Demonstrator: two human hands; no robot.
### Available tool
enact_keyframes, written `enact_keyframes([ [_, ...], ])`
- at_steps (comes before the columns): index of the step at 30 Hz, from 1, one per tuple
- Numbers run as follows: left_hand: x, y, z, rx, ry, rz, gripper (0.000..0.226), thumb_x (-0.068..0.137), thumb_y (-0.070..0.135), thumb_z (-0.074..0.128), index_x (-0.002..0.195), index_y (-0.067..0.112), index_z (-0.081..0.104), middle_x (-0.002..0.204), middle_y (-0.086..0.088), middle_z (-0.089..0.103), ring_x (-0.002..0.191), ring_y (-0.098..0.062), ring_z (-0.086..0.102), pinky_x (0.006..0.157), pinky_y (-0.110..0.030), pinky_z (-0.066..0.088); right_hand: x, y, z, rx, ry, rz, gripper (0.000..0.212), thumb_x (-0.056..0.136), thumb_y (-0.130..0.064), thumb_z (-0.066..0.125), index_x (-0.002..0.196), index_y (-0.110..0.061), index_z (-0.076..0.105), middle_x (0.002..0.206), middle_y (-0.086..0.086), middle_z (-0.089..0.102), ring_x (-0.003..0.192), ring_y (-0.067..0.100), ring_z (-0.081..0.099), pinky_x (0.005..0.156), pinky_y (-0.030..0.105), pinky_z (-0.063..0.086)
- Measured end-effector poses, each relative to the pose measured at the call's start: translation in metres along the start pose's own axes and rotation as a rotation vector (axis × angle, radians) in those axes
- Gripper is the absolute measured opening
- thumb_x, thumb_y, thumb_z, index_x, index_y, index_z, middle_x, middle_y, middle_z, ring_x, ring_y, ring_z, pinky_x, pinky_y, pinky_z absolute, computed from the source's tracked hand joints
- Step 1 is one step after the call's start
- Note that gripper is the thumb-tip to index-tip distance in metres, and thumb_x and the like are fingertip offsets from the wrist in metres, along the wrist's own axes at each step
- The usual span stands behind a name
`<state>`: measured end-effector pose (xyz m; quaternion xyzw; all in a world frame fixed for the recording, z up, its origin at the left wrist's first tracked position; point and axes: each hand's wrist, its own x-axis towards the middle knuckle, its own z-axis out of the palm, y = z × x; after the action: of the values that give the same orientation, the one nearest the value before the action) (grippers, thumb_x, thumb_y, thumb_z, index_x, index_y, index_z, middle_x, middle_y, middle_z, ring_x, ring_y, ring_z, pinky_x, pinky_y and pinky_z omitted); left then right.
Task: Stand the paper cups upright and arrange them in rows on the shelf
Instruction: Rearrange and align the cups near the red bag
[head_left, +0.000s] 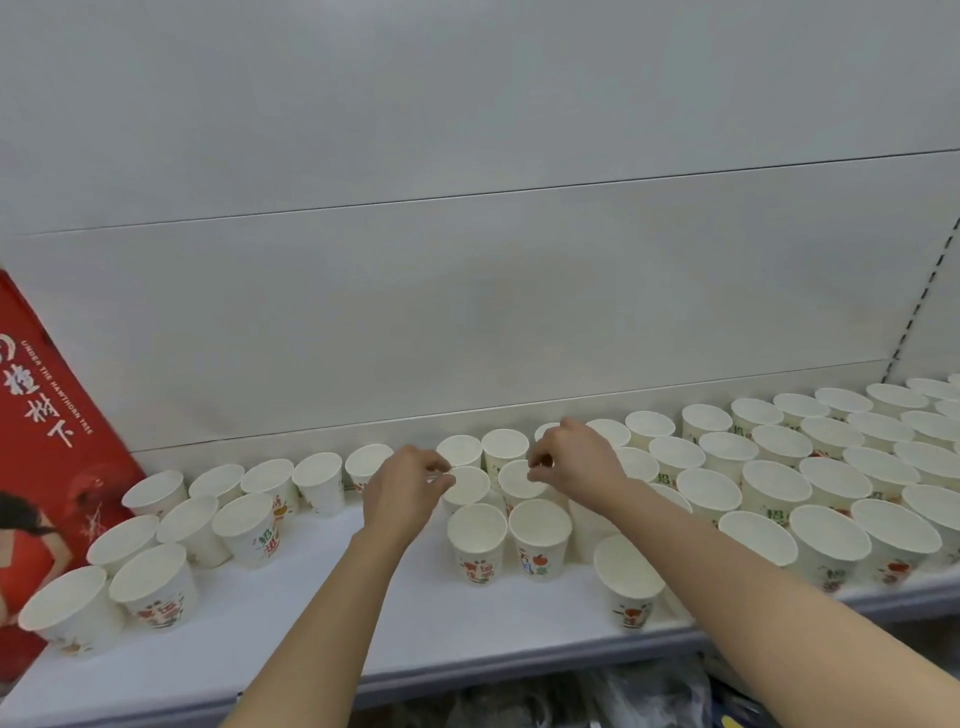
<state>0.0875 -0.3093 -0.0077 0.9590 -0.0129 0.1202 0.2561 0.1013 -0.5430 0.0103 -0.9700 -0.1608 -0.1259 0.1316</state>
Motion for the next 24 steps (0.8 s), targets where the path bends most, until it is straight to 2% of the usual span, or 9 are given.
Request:
enact_keyframes([
  [3, 0.015, -0.004, 0.008, -0.011, -0.009, -0.102, 0.022, 0.085, 0.04, 0.065, 0.104, 0.029, 0.071, 0.105, 0.009, 0.068, 0.096, -0.016, 0.063, 0.073, -0.029, 0.047, 0.016, 0.004, 0.012, 0.022, 0.0, 0.112, 0.008, 0.077, -0.027, 0.068, 0.084, -0.027, 0.071, 0.085, -0.002, 0.067, 0.095, 0.015, 0.05, 0.063, 0.025, 0.033],
  [6, 0.021, -0.003, 0.017, 0.003, -0.018, -0.146, 0.023, 0.085, 0.037, 0.065, 0.104, 0.025, 0.071, 0.102, 0.005, 0.07, 0.094, -0.019, 0.064, 0.073, -0.029, 0.048, 0.024, 0.006, 0.018, -0.074, -0.004, 0.132, 0.01, 0.077, -0.023, 0.066, 0.086, -0.026, 0.071, 0.088, -0.001, 0.068, 0.097, 0.019, 0.052, 0.064, 0.025, 0.03],
  [10, 0.023, 0.001, 0.024, 0.007, -0.018, -0.174, 0.014, 0.085, 0.03, 0.067, 0.097, 0.024, 0.072, 0.095, 0.004, 0.072, 0.09, -0.019, 0.065, 0.072, -0.028, 0.049, 0.031, 0.008, 0.027, -0.17, -0.005, 0.125, 0.012, 0.079, -0.024, 0.065, 0.088, -0.022, 0.071, 0.09, 0.002, 0.068, 0.099, 0.021, 0.053, 0.068, 0.027, 0.036],
  [14, 0.021, 0.003, 0.029, -0.031, -0.022, -0.169, 0.011, 0.083, 0.023, 0.067, 0.092, 0.024, 0.072, 0.092, 0.005, 0.072, 0.087, -0.019, 0.066, 0.073, -0.029, 0.052, 0.038, 0.007, 0.033, -0.226, 0.01, 0.111, 0.016, 0.081, -0.019, 0.061, 0.094, -0.021, 0.07, 0.093, 0.005, 0.066, 0.098, 0.022, 0.055, 0.07, 0.027, 0.036],
  [19, 0.017, 0.003, 0.033, -0.089, -0.029, -0.109, 0.014, 0.086, 0.026, 0.067, 0.099, 0.025, 0.071, 0.093, 0.01, 0.071, 0.089, -0.014, 0.065, 0.075, -0.029, 0.052, 0.037, 0.011, 0.038, -0.228, 0.042, 0.094, 0.015, 0.08, -0.015, 0.058, 0.088, -0.02, 0.07, 0.086, 0.002, 0.067, 0.094, 0.022, 0.054, 0.064, 0.028, 0.033],
  [22, 0.014, -0.002, 0.025, -0.097, 0.03, -0.096, 0.009, 0.086, 0.031, 0.067, 0.095, 0.029, 0.071, 0.09, 0.014, 0.07, 0.088, -0.01, 0.064, 0.072, -0.028, 0.051, 0.035, 0.014, 0.039, -0.192, 0.042, 0.102, 0.015, 0.077, -0.015, 0.058, 0.083, -0.019, 0.07, 0.084, 0.001, 0.067, 0.091, 0.023, 0.054, 0.063, 0.028, 0.03],
  [24, 0.012, -0.014, 0.011, -0.063, 0.093, -0.087, 0.006, 0.087, 0.03, 0.065, 0.09, 0.031, 0.07, 0.087, 0.016, 0.069, 0.085, -0.009, 0.063, 0.067, -0.026, 0.049, 0.036, 0.013, 0.039, -0.169, 0.109, 0.086, 0.012, 0.078, -0.016, 0.059, 0.081, -0.016, 0.07, 0.081, 0.002, 0.066, 0.088, 0.024, 0.054, 0.062, 0.028, 0.03],
])
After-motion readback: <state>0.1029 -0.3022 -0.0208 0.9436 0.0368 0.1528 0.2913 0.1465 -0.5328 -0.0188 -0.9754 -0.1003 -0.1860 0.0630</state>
